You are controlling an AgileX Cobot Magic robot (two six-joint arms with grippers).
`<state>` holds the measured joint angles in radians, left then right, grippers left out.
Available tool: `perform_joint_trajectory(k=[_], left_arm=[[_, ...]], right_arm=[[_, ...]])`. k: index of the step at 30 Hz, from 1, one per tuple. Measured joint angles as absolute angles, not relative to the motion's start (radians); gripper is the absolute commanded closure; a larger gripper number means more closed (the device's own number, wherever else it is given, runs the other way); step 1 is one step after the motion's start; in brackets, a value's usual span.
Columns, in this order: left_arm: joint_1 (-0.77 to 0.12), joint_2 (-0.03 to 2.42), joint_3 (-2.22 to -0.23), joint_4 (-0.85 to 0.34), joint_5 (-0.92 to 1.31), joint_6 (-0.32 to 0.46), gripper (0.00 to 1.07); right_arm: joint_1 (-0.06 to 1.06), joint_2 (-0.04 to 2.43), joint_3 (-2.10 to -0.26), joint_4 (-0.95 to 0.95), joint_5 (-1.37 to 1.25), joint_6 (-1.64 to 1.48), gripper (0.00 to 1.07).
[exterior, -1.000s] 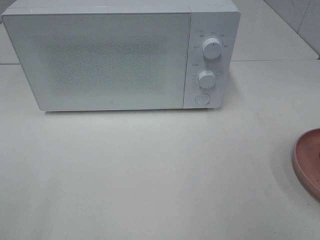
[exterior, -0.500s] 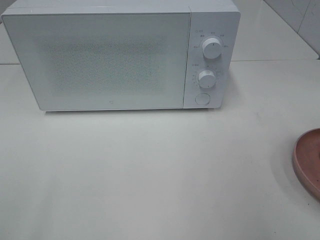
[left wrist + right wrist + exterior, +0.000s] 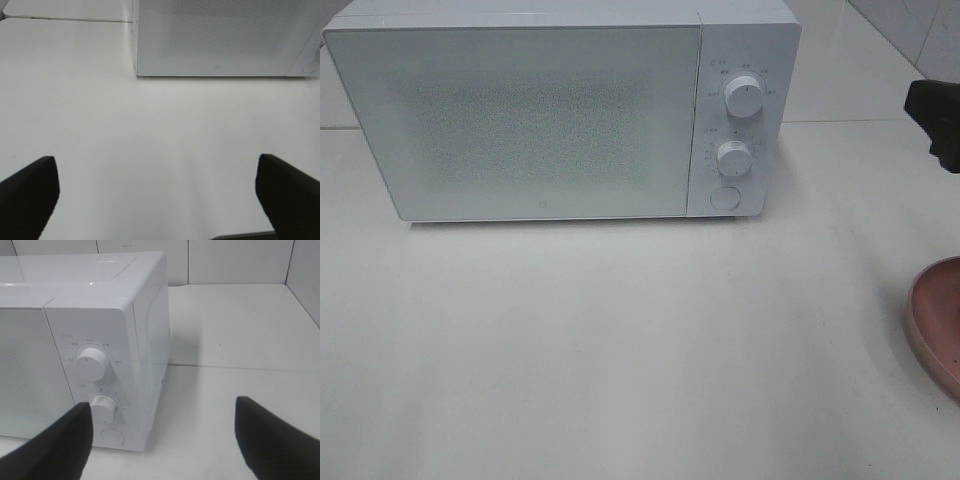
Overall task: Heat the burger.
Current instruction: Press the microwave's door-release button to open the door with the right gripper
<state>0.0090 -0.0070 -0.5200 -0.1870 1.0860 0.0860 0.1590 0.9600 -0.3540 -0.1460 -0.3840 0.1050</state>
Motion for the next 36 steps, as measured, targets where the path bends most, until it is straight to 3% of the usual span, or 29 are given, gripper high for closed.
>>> perform_joint_trajectory(k=[10,16,22,36], left_arm=[[0.009,-0.007,-0.520,-0.187,1.086,0.086,0.07],[0.009,-0.007,-0.520,-0.187,1.086,0.086,0.07],[0.009,-0.007,-0.520,-0.187,1.086,0.086,0.07],[0.009,-0.007,-0.520,-0.187,1.086,0.086,0.07]], right_arm=[[0.159,1.207,-0.351,0.166,-0.651,-0.170,0.33],[0.166,1.276,-0.351,0.199,-0.721,-0.193,0.33],[0.291,1.398,-0.352,0.245,-0.832,-0.240,0.33],[0.635,1.593,-0.351,0.617,-1.162,-0.362,0.33]])
